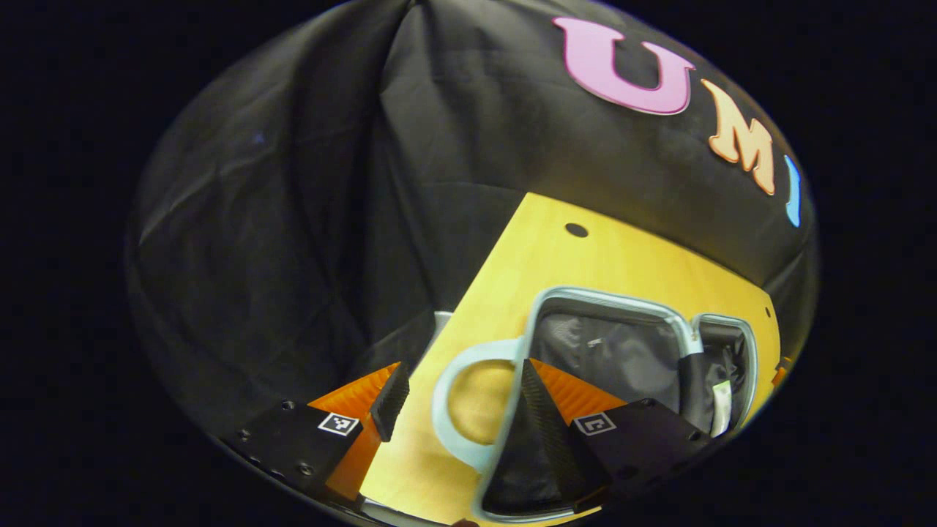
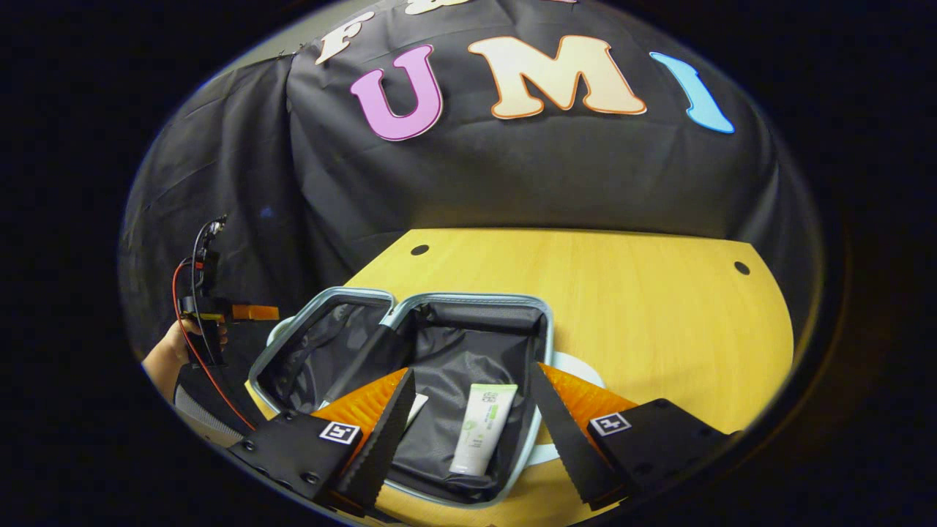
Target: First open the suitcase, pack the skin care products into it, and then close the suitcase.
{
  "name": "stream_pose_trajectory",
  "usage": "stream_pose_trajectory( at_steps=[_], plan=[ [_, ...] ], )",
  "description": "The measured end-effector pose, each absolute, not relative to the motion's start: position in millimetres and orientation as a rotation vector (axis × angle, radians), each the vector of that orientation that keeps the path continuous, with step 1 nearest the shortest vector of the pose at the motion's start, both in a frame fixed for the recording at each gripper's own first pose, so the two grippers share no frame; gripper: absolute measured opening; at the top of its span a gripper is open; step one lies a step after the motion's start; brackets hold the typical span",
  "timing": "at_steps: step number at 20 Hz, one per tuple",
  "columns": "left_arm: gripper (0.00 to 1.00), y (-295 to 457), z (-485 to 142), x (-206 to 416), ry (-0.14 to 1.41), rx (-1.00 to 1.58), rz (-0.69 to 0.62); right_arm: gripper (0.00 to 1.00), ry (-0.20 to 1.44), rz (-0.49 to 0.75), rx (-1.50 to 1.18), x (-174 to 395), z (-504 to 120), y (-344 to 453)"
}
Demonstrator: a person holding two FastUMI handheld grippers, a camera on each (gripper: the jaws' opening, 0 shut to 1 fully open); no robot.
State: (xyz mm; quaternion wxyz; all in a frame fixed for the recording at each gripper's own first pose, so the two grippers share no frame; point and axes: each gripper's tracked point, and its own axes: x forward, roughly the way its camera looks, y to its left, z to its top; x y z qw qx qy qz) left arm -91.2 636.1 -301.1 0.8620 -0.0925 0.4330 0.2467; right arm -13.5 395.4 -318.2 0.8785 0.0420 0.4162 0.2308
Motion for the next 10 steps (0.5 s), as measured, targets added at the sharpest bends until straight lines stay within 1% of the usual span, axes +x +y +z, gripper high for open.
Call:
stream_pose_trajectory(
  at_steps=[3, 5, 6, 7, 9, 10],
  plan=[
    [0.90, 650, -332, -105, 0.993, -0.243, 0.504, 0.98, 0.864, 0.432, 0.066, -10, -318, 379],
    [0.83, 653, -352, -113, 1.059, -0.272, 0.495, 0.98, 0.857, 0.409, 0.057, -10, -316, 370],
    [0.81, 653, -360, -113, 1.075, -0.277, 0.482, 0.98, 0.852, 0.400, 0.051, -9, -314, 365],
    [0.82, 653, -365, -114, 1.093, -0.278, 0.466, 0.98, 0.847, 0.394, 0.041, -9, -314, 362],
    [0.68, 646, -366, -108, 1.084, -0.281, 0.436, 0.98, 0.841, 0.389, 0.020, -10, -313, 354],
    [0.57, 644, -369, -105, 1.091, -0.274, 0.430, 0.98, 0.837, 0.387, 0.016, -10, -312, 351]
  ],
)
